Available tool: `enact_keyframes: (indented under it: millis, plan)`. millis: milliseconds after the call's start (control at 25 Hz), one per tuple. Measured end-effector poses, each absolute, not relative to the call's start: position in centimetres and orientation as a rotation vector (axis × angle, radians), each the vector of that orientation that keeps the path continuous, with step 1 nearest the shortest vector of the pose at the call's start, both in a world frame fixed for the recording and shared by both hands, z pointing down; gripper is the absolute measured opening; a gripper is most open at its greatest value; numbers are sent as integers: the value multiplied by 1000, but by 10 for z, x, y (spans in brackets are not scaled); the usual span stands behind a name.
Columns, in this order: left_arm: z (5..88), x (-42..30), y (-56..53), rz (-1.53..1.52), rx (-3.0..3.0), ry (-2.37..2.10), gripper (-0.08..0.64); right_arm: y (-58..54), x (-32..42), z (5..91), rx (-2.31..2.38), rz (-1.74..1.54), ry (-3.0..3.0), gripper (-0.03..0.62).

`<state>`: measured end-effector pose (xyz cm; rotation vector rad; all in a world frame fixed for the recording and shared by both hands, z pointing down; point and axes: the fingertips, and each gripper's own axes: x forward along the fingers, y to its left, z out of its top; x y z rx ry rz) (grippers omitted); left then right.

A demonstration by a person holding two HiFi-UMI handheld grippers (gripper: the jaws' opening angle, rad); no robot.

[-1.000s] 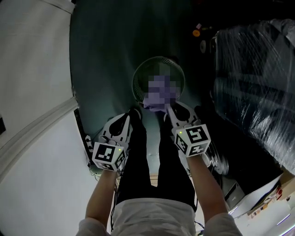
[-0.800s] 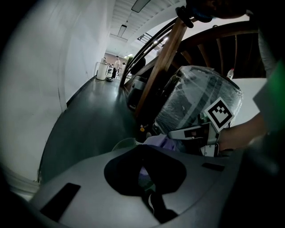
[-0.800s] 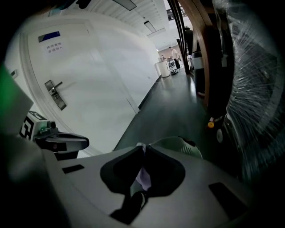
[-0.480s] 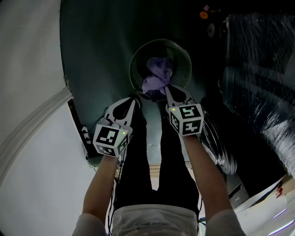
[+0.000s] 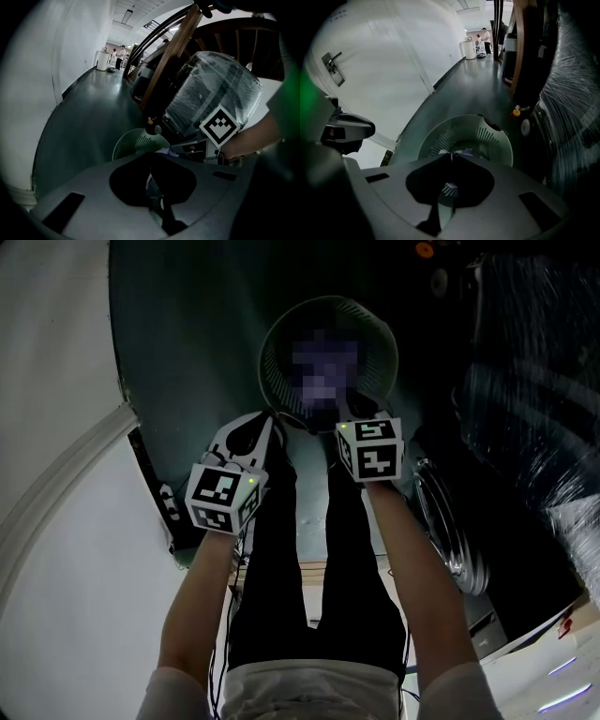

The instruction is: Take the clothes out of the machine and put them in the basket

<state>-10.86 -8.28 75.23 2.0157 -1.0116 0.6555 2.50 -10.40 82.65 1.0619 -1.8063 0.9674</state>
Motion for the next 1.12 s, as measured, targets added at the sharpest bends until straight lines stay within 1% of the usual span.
enact_keyframes:
  millis: [160,240,560,1120]
  plan:
    - [766,-111,-79,670,1992,-1007,21,-100,26,842,1041,933,-1744,25]
    - [772,-111,-78,677,1981,-1007,21,-98,26,845,1042,932,-1721,9]
    - [783,-101,-68,691,1958,-985,21,-85,26,847,1032,958,-1705,8]
    - [780,-95,-63,720,1970,-975,21,-65,28,829,1027,995,-1744,8]
